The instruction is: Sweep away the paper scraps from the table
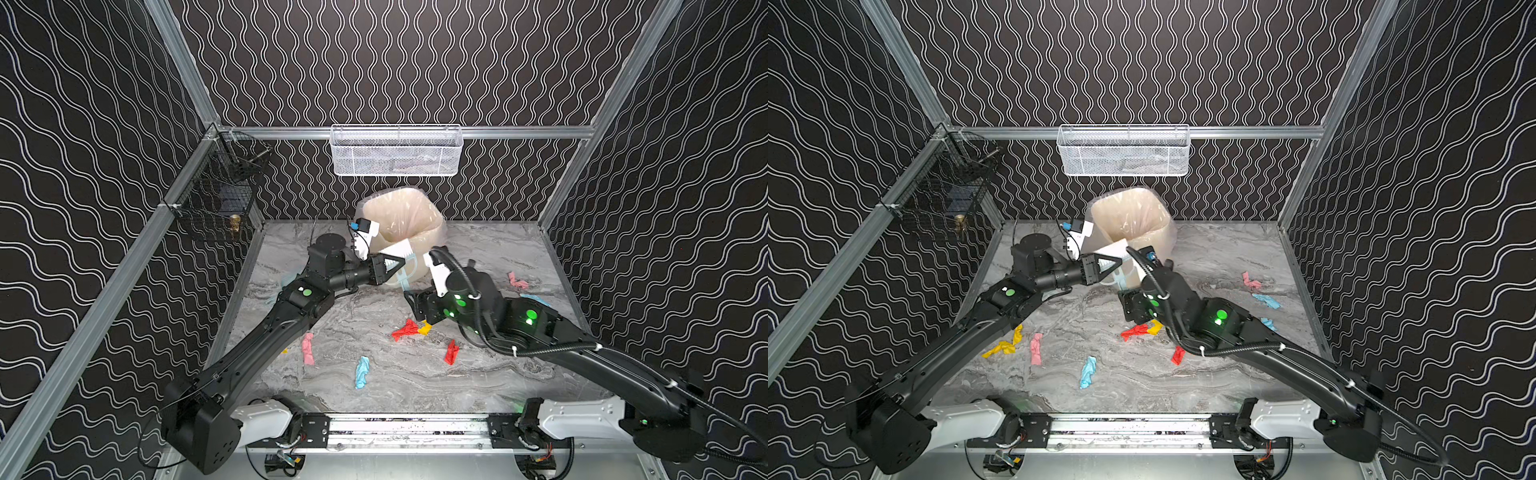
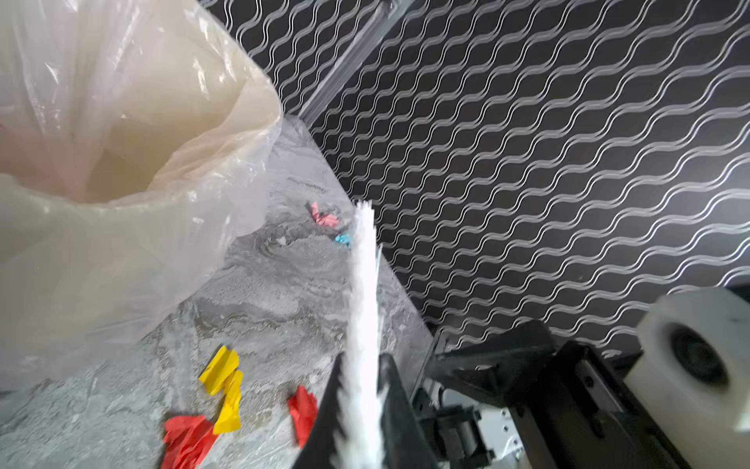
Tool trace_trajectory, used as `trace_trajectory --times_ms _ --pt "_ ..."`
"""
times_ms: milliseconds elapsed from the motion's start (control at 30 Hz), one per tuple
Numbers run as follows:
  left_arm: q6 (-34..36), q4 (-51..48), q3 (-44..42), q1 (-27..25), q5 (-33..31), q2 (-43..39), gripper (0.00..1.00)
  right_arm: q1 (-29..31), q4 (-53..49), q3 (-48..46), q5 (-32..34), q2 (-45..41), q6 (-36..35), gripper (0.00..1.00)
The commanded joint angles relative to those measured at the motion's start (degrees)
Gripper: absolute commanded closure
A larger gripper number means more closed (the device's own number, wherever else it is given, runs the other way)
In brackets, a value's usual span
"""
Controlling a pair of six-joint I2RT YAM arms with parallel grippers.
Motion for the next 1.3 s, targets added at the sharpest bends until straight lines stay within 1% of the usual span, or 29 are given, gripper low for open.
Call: trace_trajectory --times_ms 0,33,133,167,233,333,400,500,633,733,867,1000,1100,1267 --pt "-6.96 11.91 -1.59 0.09 -3.03 -0.69 1.00 -2.74 13.14 -5.26 -5.60 -5.51 -0.22 0.02" --pt "-8.22 13.94 -2.09 -0.06 -3.49 -0.74 1.00 -4.04 15.96 -7.45 -7.62 -7.20 0.28 0.00" --pt "-12.12 20.45 -2.94 -0.38 -4.52 0.00 1.00 -9.77 25.62 -13.68 -17.19 -12.07 3.34 0.00" --pt "-13.17 22.50 -3.17 -0.54 -5.18 0.27 1.00 -11.46 29.35 -17.31 -20.16 -13.59 4.43 0.00" --pt "-15.29 27.31 -3.97 -1.00 -6.38 0.92 1.00 -13.94 36.89 -22.07 -24.47 -15.95 6.57 0.00" --pt "-18.12 33.38 -4.28 -1.98 -7.27 2.93 1.00 -18.15 45.54 -26.20 -31.07 -16.45 10.64 0.00" --pt "-18.84 35.73 -3.93 -2.97 -7.82 4.12 1.00 -20.22 50.96 -28.09 -35.36 -15.79 13.44 0.01" --pt "-19.56 38.29 -3.60 -4.34 -8.61 5.45 1.00 -22.93 58.56 -30.40 -39.96 -14.62 18.15 0.14" --pt "-20.23 40.85 -4.03 -5.06 -9.39 6.11 1.00 -26.55 66.67 -33.48 -43.58 -13.68 24.36 0.28" --pt "-20.10 42.10 -4.30 -5.09 -9.81 6.18 1.00 -28.72 70.40 -34.53 -46.76 -12.29 28.06 0.35" --pt "-19.86 42.17 -4.03 -5.14 -9.61 6.83 1.00 -30.00 75.40 -35.60 -49.83 -10.10 32.44 0.43" --pt "-19.29 42.17 -4.09 -5.28 -9.80 7.24 1.00 -30.04 77.73 -35.62 -52.28 -8.14 33.98 0.48" --pt "-19.17 42.17 -4.37 -5.38 -10.04 7.28 1.00 -30.13 79.29 -36.94 -51.17 -8.58 34.86 0.54" --pt "-18.98 42.18 -4.29 -5.50 -9.95 7.54 1.00 -30.27 78.14 -36.70 -51.19 -8.89 34.64 0.65"
